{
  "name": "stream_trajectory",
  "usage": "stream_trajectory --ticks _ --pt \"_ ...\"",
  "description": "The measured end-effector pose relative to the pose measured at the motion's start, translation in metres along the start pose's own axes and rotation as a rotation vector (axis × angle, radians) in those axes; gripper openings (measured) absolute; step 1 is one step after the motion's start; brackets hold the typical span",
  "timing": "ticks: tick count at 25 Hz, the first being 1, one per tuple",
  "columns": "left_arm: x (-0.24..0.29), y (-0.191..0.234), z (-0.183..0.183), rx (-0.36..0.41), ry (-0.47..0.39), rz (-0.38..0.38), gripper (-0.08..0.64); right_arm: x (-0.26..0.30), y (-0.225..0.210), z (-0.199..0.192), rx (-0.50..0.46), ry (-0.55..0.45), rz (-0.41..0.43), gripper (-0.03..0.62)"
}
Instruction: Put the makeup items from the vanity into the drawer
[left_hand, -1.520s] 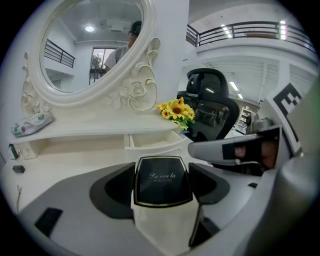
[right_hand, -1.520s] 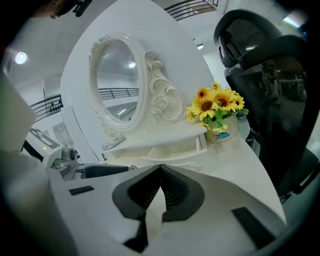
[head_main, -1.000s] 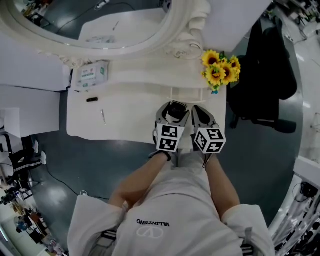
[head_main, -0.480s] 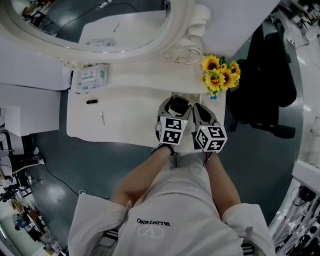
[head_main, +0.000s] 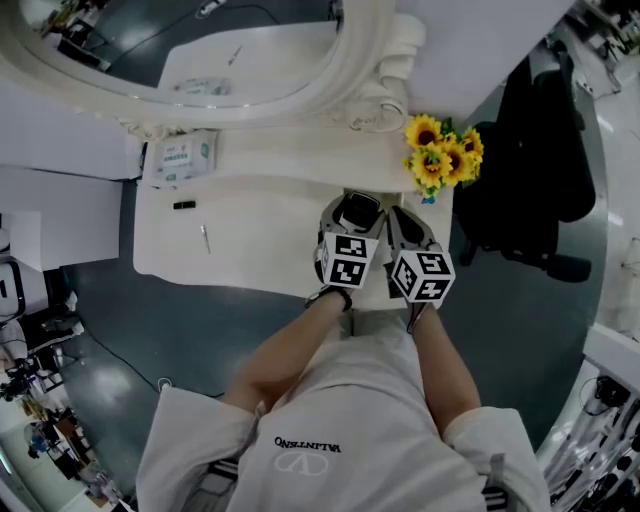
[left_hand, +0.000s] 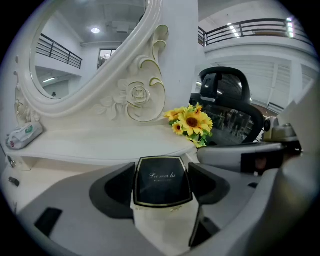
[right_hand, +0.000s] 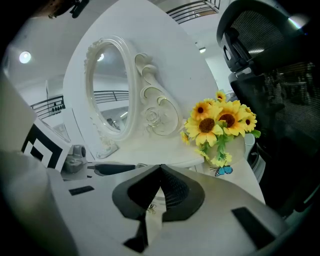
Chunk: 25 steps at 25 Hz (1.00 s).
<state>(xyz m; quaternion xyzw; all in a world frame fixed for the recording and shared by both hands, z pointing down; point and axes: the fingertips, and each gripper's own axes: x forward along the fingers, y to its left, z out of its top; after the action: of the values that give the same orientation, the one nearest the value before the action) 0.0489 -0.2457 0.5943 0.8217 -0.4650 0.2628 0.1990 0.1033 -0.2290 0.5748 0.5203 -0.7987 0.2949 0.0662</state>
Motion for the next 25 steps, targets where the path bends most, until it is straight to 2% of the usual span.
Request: stream_trajectory --ticks 6,16,25 --pt "0.007 0.002 -0.001 -0.022 0.007 0.01 0.334 0.002 -0.002 -0.002 0.001 0.008 0.0 0.012" --pt "0.013 0.001 -0.003 -0.009 0.014 0.012 0.336 0.002 -0.004 -0.003 0.006 0.015 -0.001 0.012" --pt "0.019 0.002 -0.004 -0.05 0.025 0.009 0.336 0.001 -0.003 -0.006 0.003 0.021 0.002 0.012"
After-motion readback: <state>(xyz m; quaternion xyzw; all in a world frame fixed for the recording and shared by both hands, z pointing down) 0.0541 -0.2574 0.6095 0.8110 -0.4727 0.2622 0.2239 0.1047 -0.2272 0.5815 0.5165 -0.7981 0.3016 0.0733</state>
